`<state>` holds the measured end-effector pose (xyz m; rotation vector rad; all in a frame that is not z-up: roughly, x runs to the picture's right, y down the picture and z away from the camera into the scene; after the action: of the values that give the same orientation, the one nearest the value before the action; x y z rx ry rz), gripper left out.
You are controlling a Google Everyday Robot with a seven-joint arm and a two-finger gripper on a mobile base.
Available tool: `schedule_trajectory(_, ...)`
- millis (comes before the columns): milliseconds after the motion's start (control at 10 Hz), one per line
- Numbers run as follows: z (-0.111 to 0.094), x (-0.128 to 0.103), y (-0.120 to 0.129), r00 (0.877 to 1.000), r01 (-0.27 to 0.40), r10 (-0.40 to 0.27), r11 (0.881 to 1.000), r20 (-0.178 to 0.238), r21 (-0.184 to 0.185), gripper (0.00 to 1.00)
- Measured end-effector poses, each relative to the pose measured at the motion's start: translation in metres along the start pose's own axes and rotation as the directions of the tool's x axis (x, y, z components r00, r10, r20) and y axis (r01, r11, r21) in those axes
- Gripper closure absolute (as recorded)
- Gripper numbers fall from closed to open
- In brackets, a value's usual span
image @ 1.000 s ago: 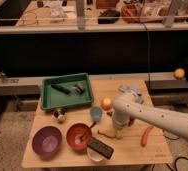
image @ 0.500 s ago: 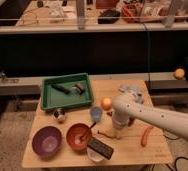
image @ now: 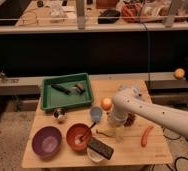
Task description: Place banana in plastic cup
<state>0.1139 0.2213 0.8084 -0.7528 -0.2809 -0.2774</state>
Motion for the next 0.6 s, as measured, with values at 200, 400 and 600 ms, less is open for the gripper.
schedule_trajectory(200, -0.0163, -0.0156, -0.0070, 1.000, 0.015, -0.015, 1.000, 0.021, -0.009, 0.20)
schedule_trajectory(400, -0.0158, -0.0150, -0.0085, 1.000, 0.006, -0.006, 1.000, 0.027, -0.014, 0.20)
schedule_trajectory(600, -0.0142, -0.0098, -0.0082, 1.000, -0.015, 0.015, 1.000, 0.024, -0.005, 0.20)
